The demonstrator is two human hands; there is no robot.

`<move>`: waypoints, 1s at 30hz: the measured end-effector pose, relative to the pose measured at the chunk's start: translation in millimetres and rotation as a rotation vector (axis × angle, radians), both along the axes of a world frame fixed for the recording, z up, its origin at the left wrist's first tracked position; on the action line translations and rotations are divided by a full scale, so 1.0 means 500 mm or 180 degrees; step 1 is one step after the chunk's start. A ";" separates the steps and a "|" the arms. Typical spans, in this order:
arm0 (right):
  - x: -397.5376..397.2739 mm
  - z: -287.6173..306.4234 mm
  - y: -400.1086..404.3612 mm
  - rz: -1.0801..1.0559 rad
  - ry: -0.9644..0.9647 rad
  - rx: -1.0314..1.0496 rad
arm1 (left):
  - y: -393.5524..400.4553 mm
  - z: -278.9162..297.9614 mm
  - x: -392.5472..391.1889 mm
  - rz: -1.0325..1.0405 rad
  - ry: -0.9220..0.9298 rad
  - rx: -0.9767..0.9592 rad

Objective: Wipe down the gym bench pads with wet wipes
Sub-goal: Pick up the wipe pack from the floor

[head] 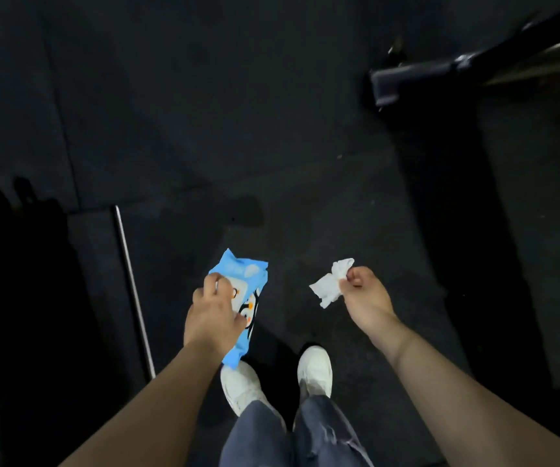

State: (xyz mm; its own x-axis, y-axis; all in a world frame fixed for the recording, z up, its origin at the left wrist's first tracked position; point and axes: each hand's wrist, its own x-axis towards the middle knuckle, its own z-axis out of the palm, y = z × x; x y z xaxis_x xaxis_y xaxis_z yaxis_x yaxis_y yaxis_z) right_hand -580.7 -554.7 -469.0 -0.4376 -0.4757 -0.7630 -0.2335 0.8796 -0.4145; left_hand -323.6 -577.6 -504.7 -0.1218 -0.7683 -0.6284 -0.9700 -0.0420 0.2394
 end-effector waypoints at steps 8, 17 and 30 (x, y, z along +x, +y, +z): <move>-0.013 0.492 -0.140 0.0261 0.0326 -0.0640 | -0.162 0.487 0.087 -0.0173 0.0041 -0.0455; -0.056 0.769 -0.261 0.0547 0.0287 -0.1141 | -0.331 0.782 0.108 -0.0479 -0.0272 -0.0715; -0.236 0.861 -0.619 0.0469 -0.0008 -0.1114 | -0.666 0.870 0.030 -0.0067 -0.0253 -0.0766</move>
